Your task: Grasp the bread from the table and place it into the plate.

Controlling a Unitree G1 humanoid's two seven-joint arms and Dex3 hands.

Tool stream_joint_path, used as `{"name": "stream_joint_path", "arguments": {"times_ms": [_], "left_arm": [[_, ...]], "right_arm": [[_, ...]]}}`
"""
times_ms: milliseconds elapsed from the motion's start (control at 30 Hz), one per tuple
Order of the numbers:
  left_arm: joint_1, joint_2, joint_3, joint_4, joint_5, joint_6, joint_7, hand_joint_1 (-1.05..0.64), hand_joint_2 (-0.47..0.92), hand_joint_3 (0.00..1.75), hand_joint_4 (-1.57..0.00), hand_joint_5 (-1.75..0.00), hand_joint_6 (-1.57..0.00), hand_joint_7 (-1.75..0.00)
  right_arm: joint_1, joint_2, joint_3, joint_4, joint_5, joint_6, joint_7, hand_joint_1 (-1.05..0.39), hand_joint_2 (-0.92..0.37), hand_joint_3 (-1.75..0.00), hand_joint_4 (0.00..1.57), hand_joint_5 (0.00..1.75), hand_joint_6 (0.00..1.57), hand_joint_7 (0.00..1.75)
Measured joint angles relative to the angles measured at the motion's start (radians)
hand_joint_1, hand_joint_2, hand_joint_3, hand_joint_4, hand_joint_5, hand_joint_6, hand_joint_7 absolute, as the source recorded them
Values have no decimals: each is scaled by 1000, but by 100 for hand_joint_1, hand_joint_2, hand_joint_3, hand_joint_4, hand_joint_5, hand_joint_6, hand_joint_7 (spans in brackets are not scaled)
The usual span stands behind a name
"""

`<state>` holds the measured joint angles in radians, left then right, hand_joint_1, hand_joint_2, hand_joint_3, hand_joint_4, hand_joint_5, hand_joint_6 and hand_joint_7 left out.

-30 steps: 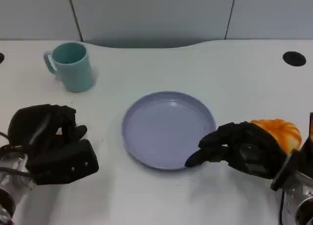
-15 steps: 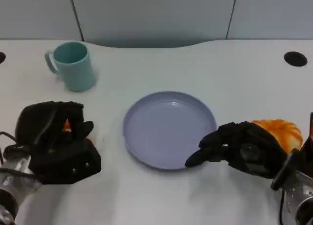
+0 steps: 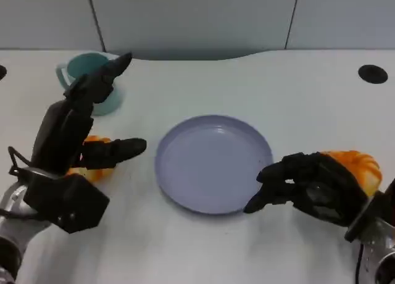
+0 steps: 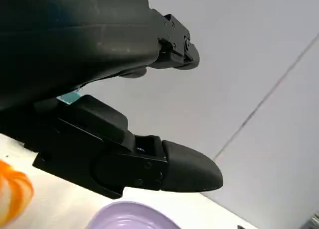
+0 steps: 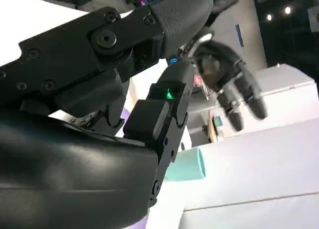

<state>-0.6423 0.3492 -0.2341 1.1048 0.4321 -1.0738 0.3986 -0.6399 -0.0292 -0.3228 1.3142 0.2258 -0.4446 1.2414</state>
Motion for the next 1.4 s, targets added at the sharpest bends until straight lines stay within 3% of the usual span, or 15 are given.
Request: {"name": "stream_joint_path", "arguments": {"times_ms": [1033,1100,1167,1300,1400], "left_arm": [[23,5,59,-27,-2,0,-54,-100,92,31,-1,-15,-12,-2],[28,8,59,-40,6,6,-53,-103,92,29,-3,-17,-15,-3],[12,31,10,-34,91,114,-4,-104,92,28,-4,-18,-16,-3],[-25,82,-122,87,290,459,112,-105,92,26,-6,-19,-17,-3],[-25,107,-154,133,322,533,160,-104,92,24,-7,-20,-16,-2]], "right_arm": [[0,2,-4,0,-2,0,-3,-54,-85,0,101,43,120,1],[0,3,-7,0,0,8,0,-49,-86,0,95,60,116,0],[0,4,-8,-1,0,17,9,-48,-87,0,91,64,115,1],[0,-2,-8,-3,0,41,40,-47,-87,0,92,65,115,0],[0,-21,-15,-7,10,51,57,-48,-87,0,94,69,115,1]]}}
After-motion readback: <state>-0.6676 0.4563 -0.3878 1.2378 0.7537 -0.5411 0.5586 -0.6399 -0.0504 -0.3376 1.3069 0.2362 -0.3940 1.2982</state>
